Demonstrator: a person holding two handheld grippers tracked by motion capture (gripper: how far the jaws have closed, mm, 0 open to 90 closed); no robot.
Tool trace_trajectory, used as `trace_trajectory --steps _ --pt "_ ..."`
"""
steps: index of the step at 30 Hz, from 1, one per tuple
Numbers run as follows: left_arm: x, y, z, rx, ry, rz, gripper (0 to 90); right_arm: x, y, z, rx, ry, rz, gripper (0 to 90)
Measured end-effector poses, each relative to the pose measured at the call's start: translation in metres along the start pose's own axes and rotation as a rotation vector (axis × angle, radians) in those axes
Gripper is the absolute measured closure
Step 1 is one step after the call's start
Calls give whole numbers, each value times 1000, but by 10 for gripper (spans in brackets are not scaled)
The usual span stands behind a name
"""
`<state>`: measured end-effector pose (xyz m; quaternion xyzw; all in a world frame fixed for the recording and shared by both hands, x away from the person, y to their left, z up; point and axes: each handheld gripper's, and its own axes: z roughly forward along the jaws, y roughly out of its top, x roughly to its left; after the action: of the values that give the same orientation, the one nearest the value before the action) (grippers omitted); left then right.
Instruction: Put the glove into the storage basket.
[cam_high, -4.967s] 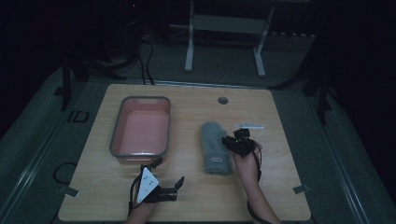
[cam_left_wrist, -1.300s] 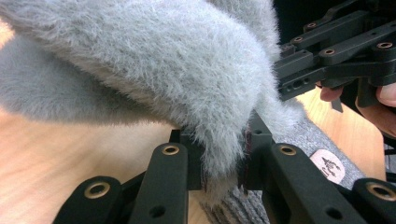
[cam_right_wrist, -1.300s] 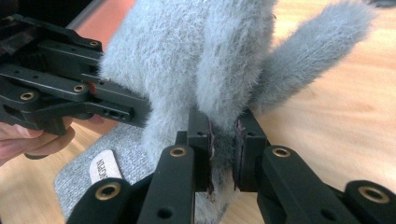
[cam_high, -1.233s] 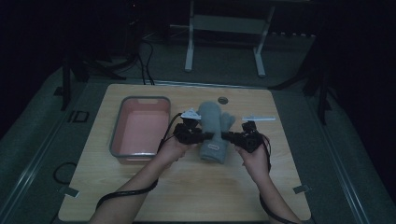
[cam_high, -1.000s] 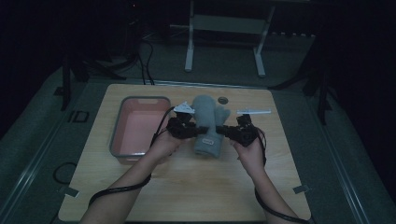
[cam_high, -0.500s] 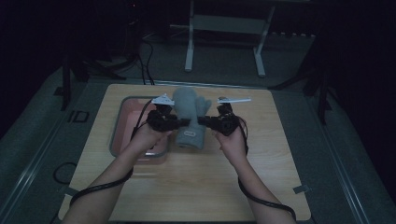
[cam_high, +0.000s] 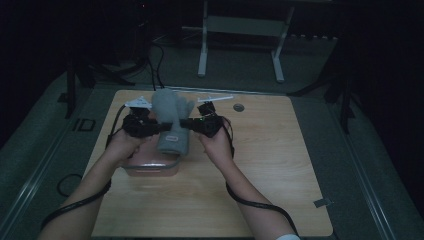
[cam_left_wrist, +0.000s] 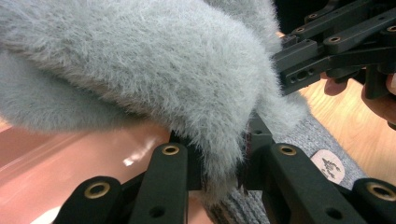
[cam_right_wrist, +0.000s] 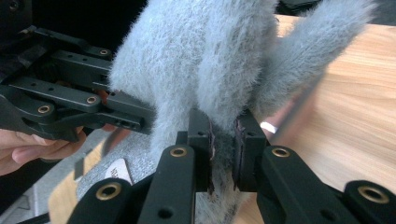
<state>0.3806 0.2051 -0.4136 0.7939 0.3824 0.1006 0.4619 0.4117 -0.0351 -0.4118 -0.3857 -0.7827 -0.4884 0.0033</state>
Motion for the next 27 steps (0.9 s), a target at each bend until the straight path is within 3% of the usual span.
trace_trajectory --steps 3,7,12,15,16,19,23,27 --pt "12 -7 -11 32 23 -15 766 11 4 20 17 15 -8 803" --pt "21 -15 -10 59 40 -34 766 13 2 36 40 8 -8 803" --pt "38 -38 10 115 47 -76 765 4 -12 65 102 -16 13 803" --pt "41 -44 17 143 57 -79 765 -1 -18 75 129 -23 20 803" --pt "43 -48 24 177 70 -68 764 -5 -22 84 158 -36 29 803" --pt "44 -51 30 208 87 -60 762 -6 -25 92 190 -58 20 803" --pt "43 -51 44 307 140 -47 762 -7 -28 106 262 -119 9 801" --pt "45 -51 50 346 157 -77 761 -3 -27 113 295 -168 -27 787"
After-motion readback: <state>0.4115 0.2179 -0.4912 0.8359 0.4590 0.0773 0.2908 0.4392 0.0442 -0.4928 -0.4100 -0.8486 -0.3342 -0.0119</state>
